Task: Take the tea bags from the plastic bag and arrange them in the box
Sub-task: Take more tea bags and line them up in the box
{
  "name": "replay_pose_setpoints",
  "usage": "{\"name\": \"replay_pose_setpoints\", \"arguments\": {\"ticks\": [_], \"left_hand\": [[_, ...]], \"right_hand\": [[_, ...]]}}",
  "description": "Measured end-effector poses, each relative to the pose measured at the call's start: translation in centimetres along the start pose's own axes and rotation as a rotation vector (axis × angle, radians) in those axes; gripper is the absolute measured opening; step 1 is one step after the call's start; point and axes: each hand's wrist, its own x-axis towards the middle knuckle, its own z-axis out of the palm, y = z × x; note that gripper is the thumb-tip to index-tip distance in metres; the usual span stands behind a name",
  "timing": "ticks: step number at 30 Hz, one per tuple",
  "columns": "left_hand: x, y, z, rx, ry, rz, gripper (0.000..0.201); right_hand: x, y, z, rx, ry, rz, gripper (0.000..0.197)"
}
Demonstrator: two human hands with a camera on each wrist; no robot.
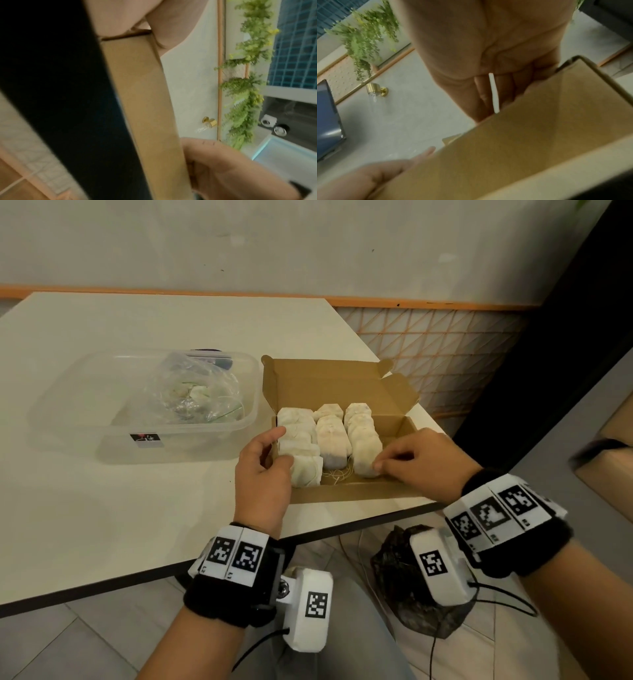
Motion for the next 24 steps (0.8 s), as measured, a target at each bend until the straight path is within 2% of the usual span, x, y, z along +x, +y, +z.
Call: {"name": "replay_pose_setpoints", "arguments": {"ticks": [2,6,12,15,18,24], "left_hand": [[0.0,0.4,0.0,-0.107,-0.017,-0.065,0.043],[0.0,0.9,-0.1,-0.199,-0.033,-0.124,0.046],[-0.1,0.9,0.0,-0.205,-0.036,-0.118,0.047],[-0.2,0.9,0.0,-0.198,-0.037,-0.106,0.047],[-0.2,1.0,-0.1,-0.204,-0.047,-0.104,0.047],[-0.2,1.0,-0.1,-0.214,-0.056,-0.103,0.047]], "right_hand": [[-0.2,0.0,0.6,-0.054,-0.061,-0.041,0.018],[0.1,-0.2,1.2,-0.106,-0.047,-0.073,0.022],[1.1,-1.1,0.9,0.131,0.108,-0.072,0.016],[1.9,-2.2,1.8,0.154,0.05,-0.074,0.021],[2.6,-2.7,2.8,0.12,-0.037,-0.014,0.031],[2.9,-2.7,3.1,0.065,-0.041,0.059,0.024]]}}
